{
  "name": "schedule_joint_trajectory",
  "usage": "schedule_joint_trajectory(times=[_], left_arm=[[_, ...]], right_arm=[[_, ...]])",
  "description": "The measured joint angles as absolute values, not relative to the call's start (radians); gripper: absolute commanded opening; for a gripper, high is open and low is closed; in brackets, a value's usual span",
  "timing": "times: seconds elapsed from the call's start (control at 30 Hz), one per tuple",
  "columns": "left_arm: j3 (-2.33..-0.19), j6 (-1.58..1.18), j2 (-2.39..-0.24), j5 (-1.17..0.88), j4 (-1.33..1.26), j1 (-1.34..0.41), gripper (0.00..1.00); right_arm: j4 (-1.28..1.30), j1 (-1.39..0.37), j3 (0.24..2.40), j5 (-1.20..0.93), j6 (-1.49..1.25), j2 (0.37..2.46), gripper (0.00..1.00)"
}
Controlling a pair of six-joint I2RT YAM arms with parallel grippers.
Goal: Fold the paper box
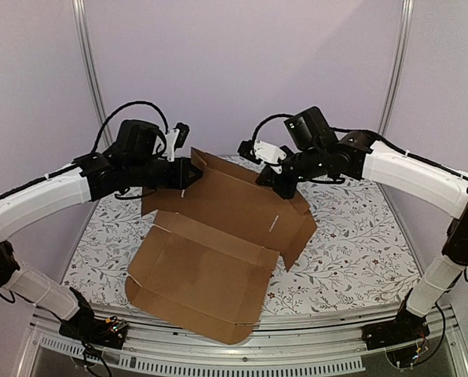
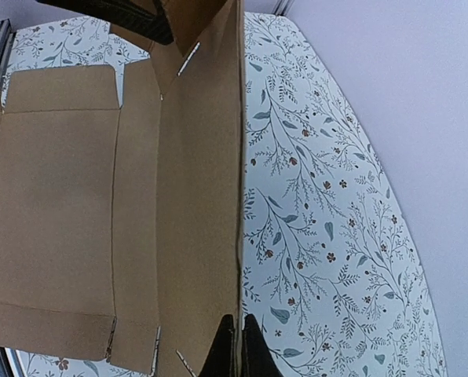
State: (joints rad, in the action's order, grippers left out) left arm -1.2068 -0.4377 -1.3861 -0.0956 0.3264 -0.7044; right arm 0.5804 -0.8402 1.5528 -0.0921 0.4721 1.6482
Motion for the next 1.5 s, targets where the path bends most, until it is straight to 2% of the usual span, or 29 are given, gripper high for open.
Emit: schedule_joint_trajectory(times=[0.1,0.43,1.0,1.5], left_arm=[[-1.179,-0.435,-1.362,-0.086,0.33,-0.704,0.0],[-1.073,-0.42,-1.224,-0.02,0.385,-0.704,0.09],[-0.859,-0.421,-0.979,0.199,0.434,-0.704,0.15],[-0.925,-0.371,-0.837,0.372,0.494,-0.704,0.15]], right_arm=[[0.612,-0.813,1.588,-0.123,0.45,1.681,0.0],[0.672,-0.687,1.594,-0.242,0.355,1.751,0.0],[0.673,-0.52,1.541,-0.674,0.308,1.777,0.0],[0.572,-0.523,1.404,-0.878,0.284,1.563,0.0]])
